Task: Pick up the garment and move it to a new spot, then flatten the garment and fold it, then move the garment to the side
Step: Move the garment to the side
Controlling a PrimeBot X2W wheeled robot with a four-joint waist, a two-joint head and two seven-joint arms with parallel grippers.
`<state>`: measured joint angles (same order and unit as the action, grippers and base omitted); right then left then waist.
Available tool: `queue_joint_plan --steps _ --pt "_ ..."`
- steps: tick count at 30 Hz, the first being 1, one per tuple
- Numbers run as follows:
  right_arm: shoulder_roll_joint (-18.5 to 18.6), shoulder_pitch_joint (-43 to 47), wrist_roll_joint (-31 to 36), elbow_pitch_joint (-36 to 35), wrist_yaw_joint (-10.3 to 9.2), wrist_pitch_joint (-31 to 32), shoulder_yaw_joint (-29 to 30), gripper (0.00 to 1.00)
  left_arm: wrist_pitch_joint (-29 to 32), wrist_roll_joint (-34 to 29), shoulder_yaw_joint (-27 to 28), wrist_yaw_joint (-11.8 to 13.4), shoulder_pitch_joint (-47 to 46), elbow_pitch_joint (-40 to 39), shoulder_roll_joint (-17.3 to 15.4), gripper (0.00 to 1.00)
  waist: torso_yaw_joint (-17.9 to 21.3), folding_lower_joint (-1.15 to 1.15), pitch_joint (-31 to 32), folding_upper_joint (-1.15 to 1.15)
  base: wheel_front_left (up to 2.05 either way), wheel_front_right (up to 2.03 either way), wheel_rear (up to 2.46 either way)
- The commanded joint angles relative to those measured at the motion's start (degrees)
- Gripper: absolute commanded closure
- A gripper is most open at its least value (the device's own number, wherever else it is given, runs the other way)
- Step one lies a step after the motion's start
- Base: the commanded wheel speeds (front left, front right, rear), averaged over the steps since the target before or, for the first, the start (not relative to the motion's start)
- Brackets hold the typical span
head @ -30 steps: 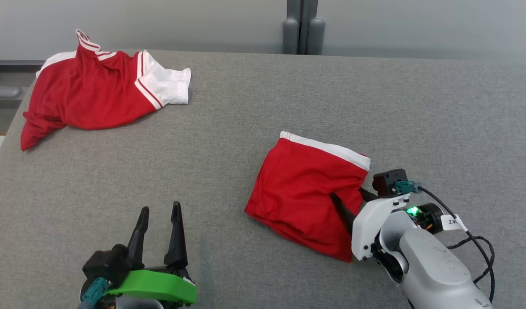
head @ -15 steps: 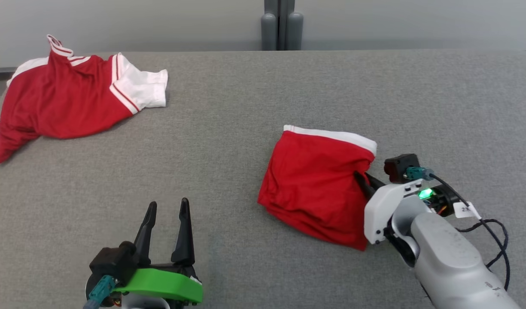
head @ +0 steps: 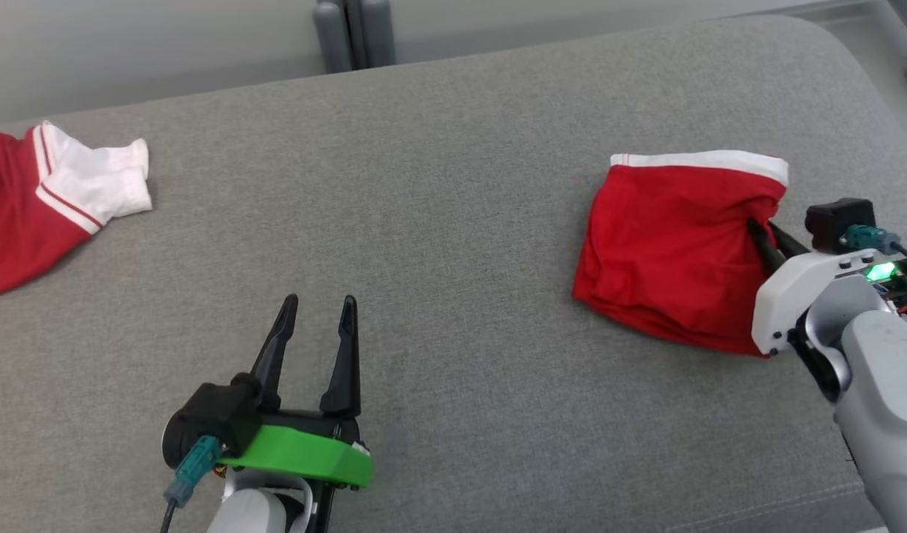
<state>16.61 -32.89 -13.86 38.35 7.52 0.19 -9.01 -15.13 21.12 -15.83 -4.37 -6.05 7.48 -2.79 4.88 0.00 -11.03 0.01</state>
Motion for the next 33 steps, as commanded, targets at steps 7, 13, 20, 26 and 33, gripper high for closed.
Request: queue_joint_plan --steps 7,13,20,26,33 --pt "1.4 -1.6 1.4 -3.7 -0.06 1.6 5.6 1.0 0.0 -2.6 -0.3 -1.1 -4.3 -0.6 -0.2 0.0 4.7 0.0 -8.8 -0.01 0.0 0.0 0.0" --pt "3.3 -6.5 3.3 -3.7 -0.06 3.4 8.6 1.0 0.0 -4.0 -0.7 -1.7 -6.9 -1.0 -0.2 0.0 3.2 0.0 -13.0 -0.01 0.0 0.0 0.0" --pt "7.6 -15.5 7.1 1.1 -0.06 4.8 11.6 1.0 0.0 -4.8 -0.7 -2.1 -9.3 -1.2 -0.2 0.0 0.1 0.0 -17.5 -0.01 0.0 0.0 0.0" --pt "10.0 -21.5 10.7 6.7 -0.06 3.9 14.3 1.0 0.0 -4.4 -0.8 -2.1 -10.2 -1.3 -0.2 0.0 -2.3 0.0 -19.5 -0.01 0.0 0.0 0.0" --pt "10.4 -25.1 14.9 10.1 -0.06 -0.7 15.6 0.0 0.0 -3.9 -0.6 -1.7 -10.1 -1.2 -0.2 0.0 -3.0 0.0 -19.4 -0.01 0.0 0.0 0.0"
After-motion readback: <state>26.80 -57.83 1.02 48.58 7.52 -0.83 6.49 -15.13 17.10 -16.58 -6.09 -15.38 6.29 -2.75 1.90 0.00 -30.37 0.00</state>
